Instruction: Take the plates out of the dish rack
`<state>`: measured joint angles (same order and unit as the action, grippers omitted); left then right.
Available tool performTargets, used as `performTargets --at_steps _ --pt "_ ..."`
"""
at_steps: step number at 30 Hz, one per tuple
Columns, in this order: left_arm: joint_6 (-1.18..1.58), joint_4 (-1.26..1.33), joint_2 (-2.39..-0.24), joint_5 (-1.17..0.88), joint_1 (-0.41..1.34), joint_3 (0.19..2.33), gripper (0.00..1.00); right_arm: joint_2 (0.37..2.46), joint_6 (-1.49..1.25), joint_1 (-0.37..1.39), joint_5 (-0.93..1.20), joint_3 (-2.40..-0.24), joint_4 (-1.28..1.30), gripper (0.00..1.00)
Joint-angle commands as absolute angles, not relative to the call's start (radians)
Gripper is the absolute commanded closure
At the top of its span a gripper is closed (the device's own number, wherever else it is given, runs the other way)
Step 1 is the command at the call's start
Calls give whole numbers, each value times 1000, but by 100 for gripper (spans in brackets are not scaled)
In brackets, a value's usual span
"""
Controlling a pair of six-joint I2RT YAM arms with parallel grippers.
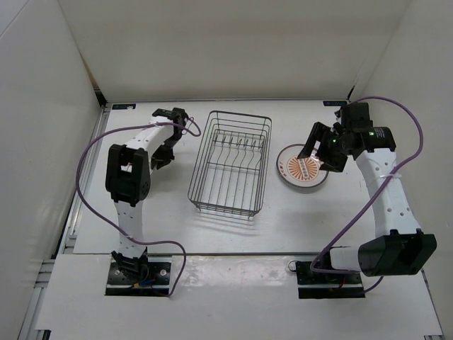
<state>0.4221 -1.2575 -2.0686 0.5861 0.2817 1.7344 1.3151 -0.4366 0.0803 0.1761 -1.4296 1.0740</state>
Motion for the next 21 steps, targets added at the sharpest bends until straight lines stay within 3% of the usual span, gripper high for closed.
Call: performTargets --at_steps 1,12,21 --pt "485 -1293 -2086 549 261 1717 65 1282 -403 90 184 -1433 1048 14" --pt "546 -1347 -2128 443 226 1753 40 1324 -380 127 230 -1450 1023 14" --pt "618 -1347 -1959 339 222 1891 7 1428 -403 152 313 -1480 986 12"
